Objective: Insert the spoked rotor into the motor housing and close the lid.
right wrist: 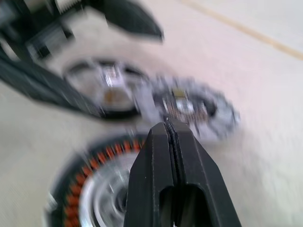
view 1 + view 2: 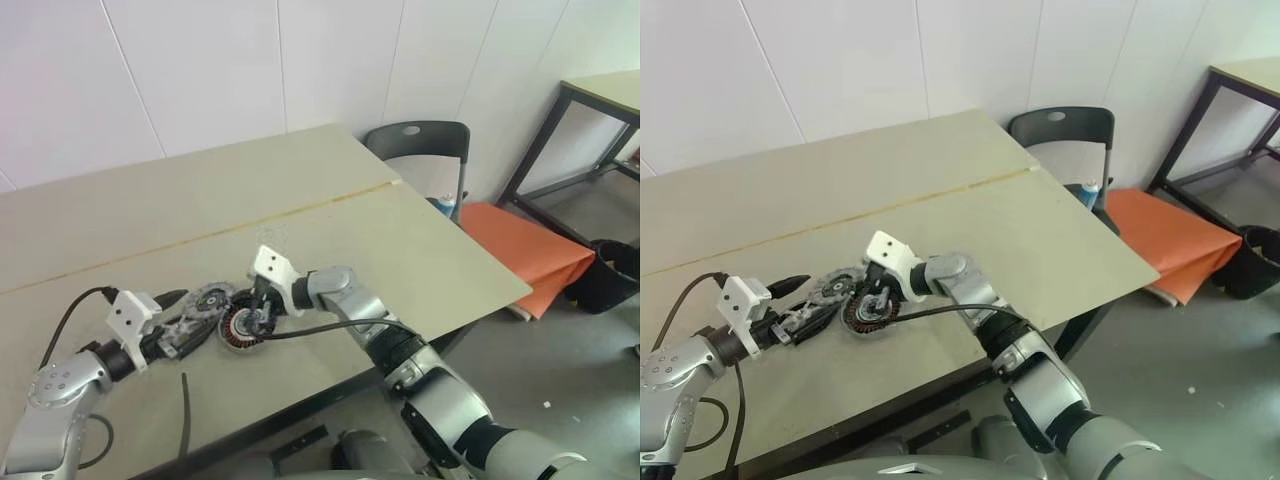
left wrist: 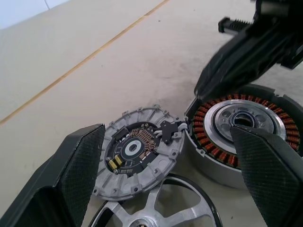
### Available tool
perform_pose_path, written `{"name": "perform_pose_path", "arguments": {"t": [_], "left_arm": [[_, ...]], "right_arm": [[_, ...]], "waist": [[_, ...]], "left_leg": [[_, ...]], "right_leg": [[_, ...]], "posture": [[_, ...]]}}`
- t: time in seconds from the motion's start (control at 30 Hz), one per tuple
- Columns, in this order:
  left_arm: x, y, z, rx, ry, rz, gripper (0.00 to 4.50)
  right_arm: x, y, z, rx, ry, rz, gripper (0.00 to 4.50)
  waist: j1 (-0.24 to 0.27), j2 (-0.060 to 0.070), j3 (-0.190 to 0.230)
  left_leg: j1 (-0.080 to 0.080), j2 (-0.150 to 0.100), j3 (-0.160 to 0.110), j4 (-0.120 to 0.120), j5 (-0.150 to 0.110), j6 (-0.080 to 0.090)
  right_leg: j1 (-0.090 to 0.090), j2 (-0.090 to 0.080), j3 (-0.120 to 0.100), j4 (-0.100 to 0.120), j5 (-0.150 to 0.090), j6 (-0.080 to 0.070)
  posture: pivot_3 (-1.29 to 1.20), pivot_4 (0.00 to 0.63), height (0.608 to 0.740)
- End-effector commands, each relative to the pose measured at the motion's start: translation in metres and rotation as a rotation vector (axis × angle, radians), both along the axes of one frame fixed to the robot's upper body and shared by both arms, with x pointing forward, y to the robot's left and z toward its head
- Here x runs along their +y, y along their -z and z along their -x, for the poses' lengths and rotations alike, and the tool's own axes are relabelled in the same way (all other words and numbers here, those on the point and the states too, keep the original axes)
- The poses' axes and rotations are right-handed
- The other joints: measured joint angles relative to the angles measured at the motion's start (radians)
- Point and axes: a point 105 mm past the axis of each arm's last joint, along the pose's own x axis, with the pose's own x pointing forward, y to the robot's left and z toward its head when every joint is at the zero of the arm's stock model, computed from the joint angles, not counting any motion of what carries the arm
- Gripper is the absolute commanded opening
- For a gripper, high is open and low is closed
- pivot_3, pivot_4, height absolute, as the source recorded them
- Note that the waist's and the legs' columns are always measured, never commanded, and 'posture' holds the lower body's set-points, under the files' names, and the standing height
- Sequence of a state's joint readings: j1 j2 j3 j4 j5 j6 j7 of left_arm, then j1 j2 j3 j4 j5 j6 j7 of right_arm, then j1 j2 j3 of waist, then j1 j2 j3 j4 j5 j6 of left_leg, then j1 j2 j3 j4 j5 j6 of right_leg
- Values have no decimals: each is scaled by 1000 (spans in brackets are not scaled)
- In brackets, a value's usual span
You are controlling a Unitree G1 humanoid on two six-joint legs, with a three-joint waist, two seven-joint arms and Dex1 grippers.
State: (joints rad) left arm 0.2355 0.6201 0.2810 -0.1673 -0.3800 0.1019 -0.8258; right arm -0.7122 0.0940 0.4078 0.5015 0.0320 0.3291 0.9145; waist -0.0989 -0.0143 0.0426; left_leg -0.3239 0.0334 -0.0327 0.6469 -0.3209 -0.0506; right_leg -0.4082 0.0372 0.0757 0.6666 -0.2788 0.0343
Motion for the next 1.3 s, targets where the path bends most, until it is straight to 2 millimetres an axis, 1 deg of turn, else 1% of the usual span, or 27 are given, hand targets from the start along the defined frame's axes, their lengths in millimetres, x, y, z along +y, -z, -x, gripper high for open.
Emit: {"name": "perform_pose_path", "arguments": {"t": [0.03, 0.07, 0.13, 0.2, 0.33, 0.47, 0.6, 0.67, 0.8, 0.87, 0.93, 1.0, 1.17, 1.23, 1.3], "left_arm": [[1, -8, -3, -38, 10, -18, 4500], [1, -8, -3, -38, 10, -19, 4500], [1, -8, -2, -38, 9, -19, 4500], [2, -8, -2, -38, 9, -19, 4500], [2, -8, -2, -39, 10, -19, 4500], [1, -8, -2, -39, 12, -18, 4500], [2, -7, -2, -37, 13, -18, 4500], [2, -7, -2, -38, 14, -19, 4500], [2, -7, -2, -38, 13, -21, 4500], [2, -7, -3, -39, 14, -22, 4500], [2, -7, -3, -39, 14, -23, 4500], [3, -7, -3, -40, 14, -23, 4500], [3, -9, -4, -58, 4, -17, 4500], [6, -19, -8, -102, -28, 18, 4500], [9, -28, -11, -141, -68, 60, 4500]], "right_arm": [[3, -13, 8, -6, -55, -41, 27], [2, -11, 9, -4, -66, -26, 27], [-4, 9, 12, -55, -92, 90, 27], [-8, 17, 13, -78, -100, 138, 27], [-8, 16, 9, -121, -81, 144, 27], [-11, 21, 3, -173, -64, 183, 27], [-12, 21, -1, -180, -42, 182, 27], [-15, 24, -3, -179, -43, 210, 27], [-24, 40, 4, -140, -103, 289, 27], [-26, 41, 9, -106, -130, 285, 27], [-24, 33, 9, -73, -122, 234, 27], [-18, 16, 3, -43, -86, 139, 27], [-5, -40, -17, 37, 42, -164, 27], [-5, -50, -21, 44, 63, -213, 27], [-5, -50, -22, 30, 64, -205, 27]], "waist": [[0, 0, 0], [1, 0, 0], [1, 0, 0], [2, 0, 0], [-1, 0, 0], [0, 0, 0], [0, 0, 0], [0, 0, 0], [0, 0, 0], [1, 0, 0], [1, 0, 0], [1, 0, 0], [0, 0, 0], [0, 0, 0], [0, 0, 0]], "left_leg": [[0, 0, 0, 0, 0, 0], [0, 0, 0, 0, 0, 0], [0, 0, 0, 0, 0, 0], [0, 0, 0, 0, 0, 0], [0, 0, 0, 0, 0, 0], [0, 0, 0, 0, 0, 0], [0, 0, 0, 0, 0, 0], [1, 0, 0, 0, 0, 0], [1, 0, 0, 0, 0, 0], [1, 0, 0, 0, 0, 0], [1, 0, 0, 0, 0, 0], [2, 0, 0, 0, 0, 0], [1, 0, 0, 0, 0, 0], [0, 0, 0, 0, 0, 0], [0, 0, 0, 0, 0, 0]], "right_leg": [[0, 0, 0, 0, 0, 0], [0, 0, 0, 0, 0, 0], [0, 0, 0, 0, 0, 0], [0, 0, 0, 0, 0, 0], [0, 0, 0, 0, 0, 0], [0, 1, 0, 0, 0, 0], [0, 0, 0, 0, 0, 0], [0, 0, 0, 0, 0, 0], [1, 0, 0, 0, 0, 0], [1, 0, 0, 0, 0, 0], [1, 0, 0, 0, 0, 0], [1, 0, 0, 0, 0, 0], [1, 0, 0, 0, 0, 0], [0, 0, 0, 0, 0, 0], [0, 0, 0, 0, 0, 0]], "posture": [[0, 0, 740], [0, 0, 740], [0, 0, 740], [0, 0, 740], [0, 0, 740], [0, 0, 740], [0, 0, 740], [0, 0, 740], [0, 0, 740], [0, 0, 740], [0, 0, 740], [0, 0, 740], [0, 0, 740], [0, 0, 740], [0, 0, 740]]}}
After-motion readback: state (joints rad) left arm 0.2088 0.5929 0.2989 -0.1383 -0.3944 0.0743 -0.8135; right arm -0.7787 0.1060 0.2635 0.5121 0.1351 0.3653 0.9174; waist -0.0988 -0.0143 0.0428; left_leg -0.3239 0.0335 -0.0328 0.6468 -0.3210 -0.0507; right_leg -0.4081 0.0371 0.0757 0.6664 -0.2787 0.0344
